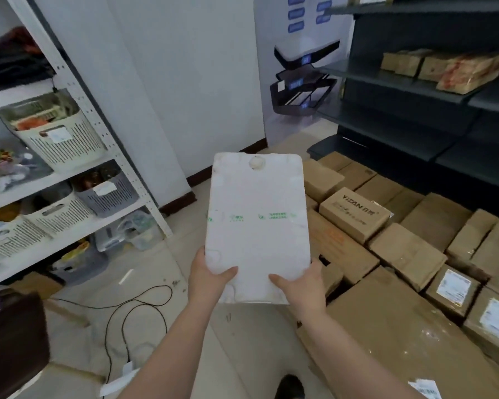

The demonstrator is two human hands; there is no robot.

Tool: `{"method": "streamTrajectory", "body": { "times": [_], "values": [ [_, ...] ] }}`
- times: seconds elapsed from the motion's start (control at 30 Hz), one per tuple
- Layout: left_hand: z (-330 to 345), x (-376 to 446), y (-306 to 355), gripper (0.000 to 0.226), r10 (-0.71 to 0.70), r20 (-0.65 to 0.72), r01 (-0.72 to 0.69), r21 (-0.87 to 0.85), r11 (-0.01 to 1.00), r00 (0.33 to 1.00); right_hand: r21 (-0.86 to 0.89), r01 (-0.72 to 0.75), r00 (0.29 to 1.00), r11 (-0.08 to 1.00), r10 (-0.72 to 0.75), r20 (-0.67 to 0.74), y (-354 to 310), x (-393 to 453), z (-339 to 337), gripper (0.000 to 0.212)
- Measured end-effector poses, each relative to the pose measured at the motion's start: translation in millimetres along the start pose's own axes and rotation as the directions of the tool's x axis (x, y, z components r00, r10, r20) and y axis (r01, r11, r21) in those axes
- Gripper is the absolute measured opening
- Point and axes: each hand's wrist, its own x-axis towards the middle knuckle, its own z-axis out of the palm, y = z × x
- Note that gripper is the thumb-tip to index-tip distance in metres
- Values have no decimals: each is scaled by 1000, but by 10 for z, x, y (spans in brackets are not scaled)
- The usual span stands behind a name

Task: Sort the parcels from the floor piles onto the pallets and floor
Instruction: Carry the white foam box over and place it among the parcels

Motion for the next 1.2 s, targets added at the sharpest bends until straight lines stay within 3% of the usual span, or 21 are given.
{"method": "streamTrajectory", "body": {
  "times": [0.2, 0.43, 0.67, 0.83, 1.03, 1.2],
  "values": [
    [394, 1059, 416, 63, 45, 132, -49, 31, 998, 990, -37, -65, 996, 997, 63, -61, -426, 1002, 148, 84],
    [1163, 2114, 657, 76, 30, 341, -43, 31, 999, 939, 7, -165, 959, 986, 162, -234, -609, 1872, 25, 84],
    [2148, 3228, 868, 74, 2, 606, -30, 36, 999, 796, 92, -250, 849, 964, 264, -458, -676, 2809, 12, 85],
    [2923, 3990, 1024, 81, 9, 738, -43, 27, 999, 674, 147, -346, 753, 927, 368, -546, -672, 3584, 41, 88],
    [3921, 4502, 1077, 76, 22, 818, -110, 51, 993, 574, 174, -348, 684, 921, 376, -626, -283, 4400, -183, 95],
    [4916, 4745, 1101, 67, 90, 848, -204, 22, 979, 522, 164, -271, 657, 948, 307, -688, 105, 5115, -641, 89]
  ]
}}
